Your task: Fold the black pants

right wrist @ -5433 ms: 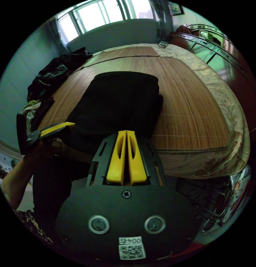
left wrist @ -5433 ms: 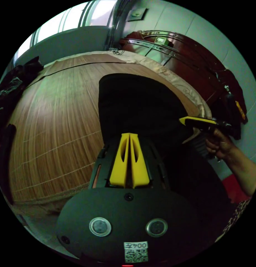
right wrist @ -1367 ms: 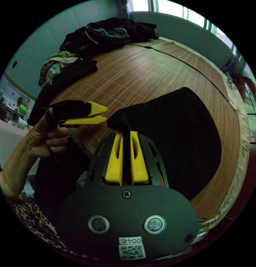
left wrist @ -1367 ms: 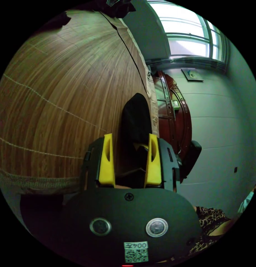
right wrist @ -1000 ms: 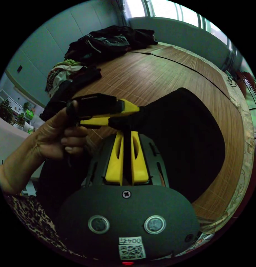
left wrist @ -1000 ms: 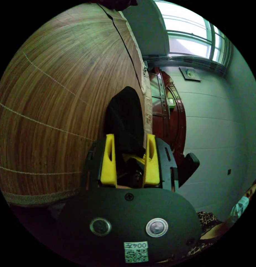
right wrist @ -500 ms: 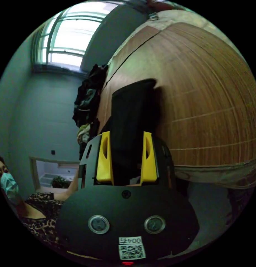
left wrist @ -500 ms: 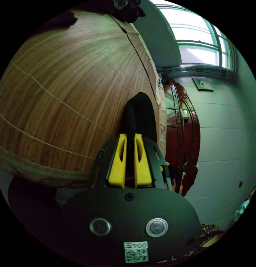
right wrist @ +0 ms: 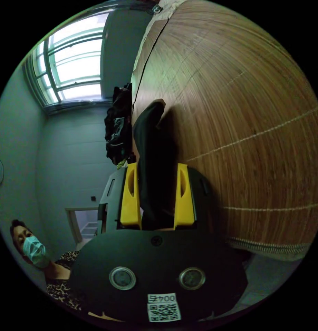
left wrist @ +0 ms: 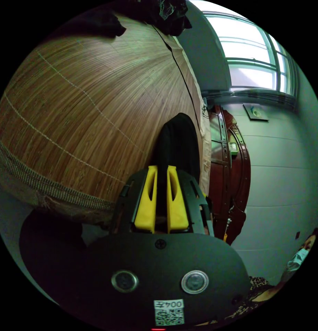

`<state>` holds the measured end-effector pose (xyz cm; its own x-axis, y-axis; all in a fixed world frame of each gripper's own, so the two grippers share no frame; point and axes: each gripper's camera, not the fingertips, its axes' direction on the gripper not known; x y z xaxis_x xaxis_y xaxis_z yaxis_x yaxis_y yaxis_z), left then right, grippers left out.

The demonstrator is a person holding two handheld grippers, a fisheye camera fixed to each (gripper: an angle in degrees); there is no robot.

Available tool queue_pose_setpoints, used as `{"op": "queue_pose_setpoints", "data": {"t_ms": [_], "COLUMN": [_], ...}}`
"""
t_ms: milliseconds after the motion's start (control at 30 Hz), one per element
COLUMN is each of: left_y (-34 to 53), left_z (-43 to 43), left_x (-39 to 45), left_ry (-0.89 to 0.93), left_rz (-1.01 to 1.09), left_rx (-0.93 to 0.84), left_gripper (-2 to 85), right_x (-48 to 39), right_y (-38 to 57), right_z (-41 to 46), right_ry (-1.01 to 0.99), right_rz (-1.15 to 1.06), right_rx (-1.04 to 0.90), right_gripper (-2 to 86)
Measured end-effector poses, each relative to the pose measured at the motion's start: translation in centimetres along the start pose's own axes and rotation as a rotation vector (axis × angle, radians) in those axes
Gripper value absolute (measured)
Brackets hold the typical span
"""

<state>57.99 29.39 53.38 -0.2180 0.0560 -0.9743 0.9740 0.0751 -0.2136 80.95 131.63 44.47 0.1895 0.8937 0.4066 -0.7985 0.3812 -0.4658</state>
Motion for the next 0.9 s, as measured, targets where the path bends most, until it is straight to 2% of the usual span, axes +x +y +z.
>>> {"op": "queue_pose_setpoints", "data": {"t_ms": [233, 433, 733, 900], "left_y": [2.3, 4.6, 10.6, 15.4], "left_z": [-0.2, -0.7, -2.1, -3.5], "left_x": [1.4, 4.2, 9.5, 13.5], "left_ry": [0.006, -0.063, -0.275, -0.398], "left_rz": [0.000, 0.043, 0.135, 0.202], "left_rx": [-0.012, -0.014, 0.081, 0.142], "left_gripper": [1.4, 1.6, 2.0, 2.1], "right_x": [-1.6, -4.3, -10.5, -18.2], "right_y": [-2.9, -4.7, -4.2, -2.5], "right_z": [1.7, 5.2, 11.2, 15.8], "right_ry": [-0.049, -0.067, 0.131, 0.353], "right_rz": [0.002, -0.050, -0.124, -0.306], "right_rx": [-0.040, -0.085, -0.046, -0.009], "right_gripper": [16.2, 15.6, 8.7, 7.5]}}
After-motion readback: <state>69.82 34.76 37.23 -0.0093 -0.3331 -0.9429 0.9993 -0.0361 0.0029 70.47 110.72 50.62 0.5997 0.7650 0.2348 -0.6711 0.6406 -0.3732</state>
